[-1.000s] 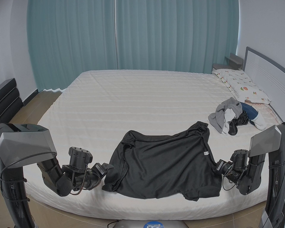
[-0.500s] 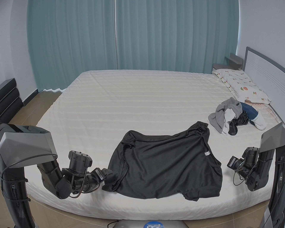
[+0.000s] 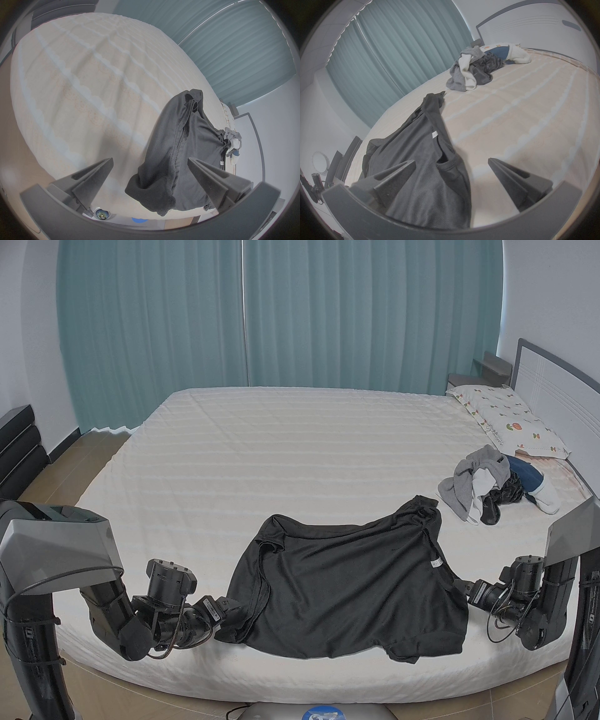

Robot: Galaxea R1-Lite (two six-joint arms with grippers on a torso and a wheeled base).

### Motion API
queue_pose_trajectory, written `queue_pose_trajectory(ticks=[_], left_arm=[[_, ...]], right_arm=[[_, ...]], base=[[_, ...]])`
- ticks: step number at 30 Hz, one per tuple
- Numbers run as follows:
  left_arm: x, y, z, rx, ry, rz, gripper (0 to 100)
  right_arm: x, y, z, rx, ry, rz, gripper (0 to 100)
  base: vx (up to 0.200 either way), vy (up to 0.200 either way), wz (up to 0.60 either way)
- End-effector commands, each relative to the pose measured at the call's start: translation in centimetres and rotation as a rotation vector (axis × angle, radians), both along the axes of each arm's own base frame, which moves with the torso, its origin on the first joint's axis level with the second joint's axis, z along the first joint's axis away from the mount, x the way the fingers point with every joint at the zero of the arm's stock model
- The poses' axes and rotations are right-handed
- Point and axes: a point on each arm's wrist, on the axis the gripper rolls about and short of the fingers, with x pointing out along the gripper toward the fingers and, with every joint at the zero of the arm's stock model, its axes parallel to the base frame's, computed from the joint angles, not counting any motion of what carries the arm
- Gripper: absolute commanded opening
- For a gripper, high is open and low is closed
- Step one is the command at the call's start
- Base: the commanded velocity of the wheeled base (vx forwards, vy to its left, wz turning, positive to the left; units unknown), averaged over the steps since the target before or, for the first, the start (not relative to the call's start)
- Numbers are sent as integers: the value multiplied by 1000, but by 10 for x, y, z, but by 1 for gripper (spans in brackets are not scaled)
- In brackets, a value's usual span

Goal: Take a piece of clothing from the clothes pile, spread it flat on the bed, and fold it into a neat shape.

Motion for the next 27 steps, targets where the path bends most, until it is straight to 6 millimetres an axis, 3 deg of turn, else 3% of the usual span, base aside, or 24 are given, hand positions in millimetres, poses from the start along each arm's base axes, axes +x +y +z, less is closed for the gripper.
queue_pose_trajectory(ticks=[1, 9, 10, 17, 22, 27], left_arm=[[0, -1, -1, 1, 4, -2, 100], [-1, -1, -2, 2, 7, -4, 100], [0, -2, -2, 1, 4, -5, 100], [-1, -2, -2, 3, 6, -4, 100], [-1, -2, -2, 5, 7, -5, 100], [-3, -6, -6, 35, 7, 5, 100]], right_arm=[[0, 6, -4, 1, 15, 23, 100], [11, 9, -23, -3, 43, 28, 100], [11, 9, -24, -3, 51, 28, 0], [16, 3, -20, -6, 31, -8, 0], [11, -12, 0, -7, -9, -58, 0], [11, -22, 6, -9, -31, -96, 0]], base=[[0, 0, 0], [0, 0, 0], [0, 0, 0], [0, 0, 0], [0, 0, 0], [0, 0, 0]])
